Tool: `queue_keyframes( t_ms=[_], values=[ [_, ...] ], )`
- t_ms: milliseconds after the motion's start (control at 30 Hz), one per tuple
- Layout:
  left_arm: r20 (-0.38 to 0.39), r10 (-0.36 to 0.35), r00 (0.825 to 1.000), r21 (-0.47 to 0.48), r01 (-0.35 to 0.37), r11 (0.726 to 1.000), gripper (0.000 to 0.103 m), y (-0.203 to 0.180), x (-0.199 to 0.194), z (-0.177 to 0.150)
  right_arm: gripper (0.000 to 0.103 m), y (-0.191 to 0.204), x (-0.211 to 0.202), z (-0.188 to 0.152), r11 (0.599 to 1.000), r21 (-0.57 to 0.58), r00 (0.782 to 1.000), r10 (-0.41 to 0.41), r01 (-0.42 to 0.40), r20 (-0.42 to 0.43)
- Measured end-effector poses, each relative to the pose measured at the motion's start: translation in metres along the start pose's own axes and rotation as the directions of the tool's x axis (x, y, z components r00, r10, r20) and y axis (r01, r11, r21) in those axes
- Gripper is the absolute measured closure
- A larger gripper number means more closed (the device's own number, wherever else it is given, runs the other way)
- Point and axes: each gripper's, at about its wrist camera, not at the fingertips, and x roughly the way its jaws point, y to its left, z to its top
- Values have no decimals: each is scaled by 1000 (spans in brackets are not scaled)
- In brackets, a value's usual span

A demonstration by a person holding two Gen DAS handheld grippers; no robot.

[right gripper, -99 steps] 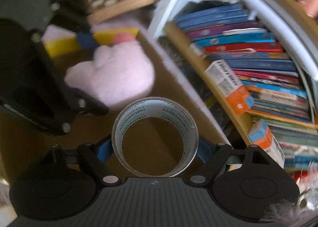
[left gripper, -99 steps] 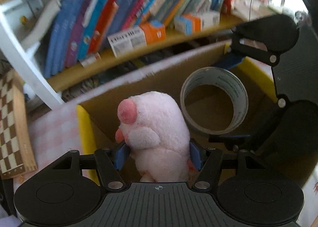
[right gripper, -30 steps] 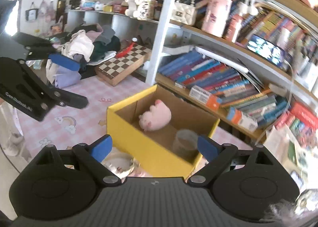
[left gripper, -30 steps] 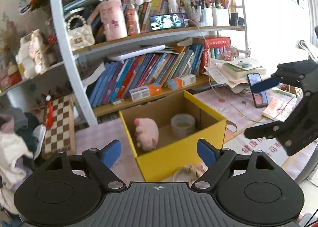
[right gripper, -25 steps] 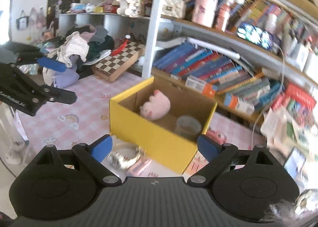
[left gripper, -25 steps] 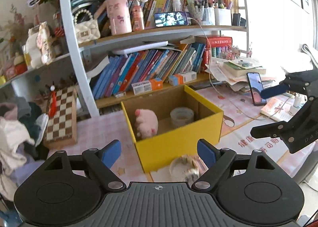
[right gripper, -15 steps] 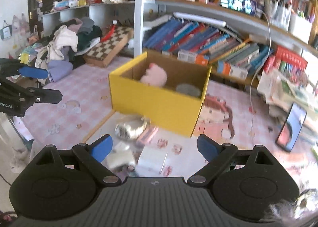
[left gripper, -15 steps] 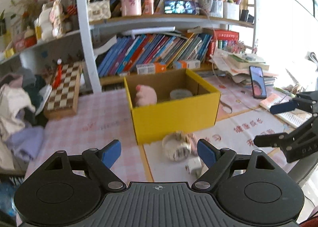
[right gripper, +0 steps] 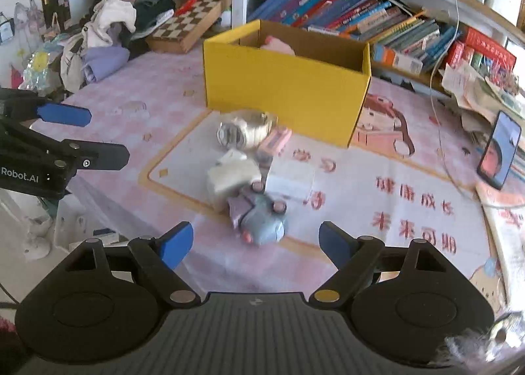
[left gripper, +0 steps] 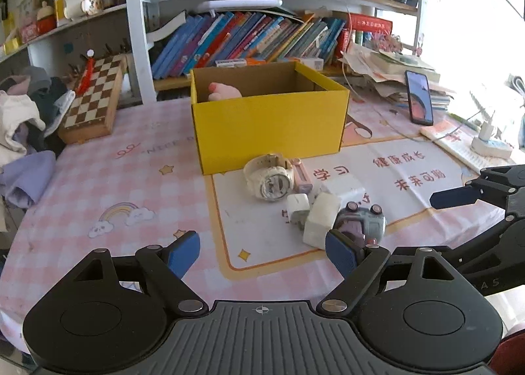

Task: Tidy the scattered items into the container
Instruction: 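Withdraw both grippers from the box back toward the remaining items, then grasp the grey-blue toy car with the right gripper while the left gripper grasps the white block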

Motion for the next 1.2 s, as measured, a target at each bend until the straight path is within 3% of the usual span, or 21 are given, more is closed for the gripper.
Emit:
queue_keyframes(
  t_ms=[200, 633, 1200],
  values=[
    [3, -9, 1000, 19, 9, 1000, 17, -13, 1, -14, 32, 2, 3, -9, 999, 23, 1000, -26, 26, -1],
    [-26, -68, 997, 49, 69, 996, 17, -29, 9, -26, 32, -2, 9, -22, 997, 73, 1000, -10, 11, -11],
    [-71, -26, 997, 61, 30, 998, 19, -27, 27, -18, 33, -10, 21, -14, 998, 69, 1000, 2, -2, -5]
  ],
)
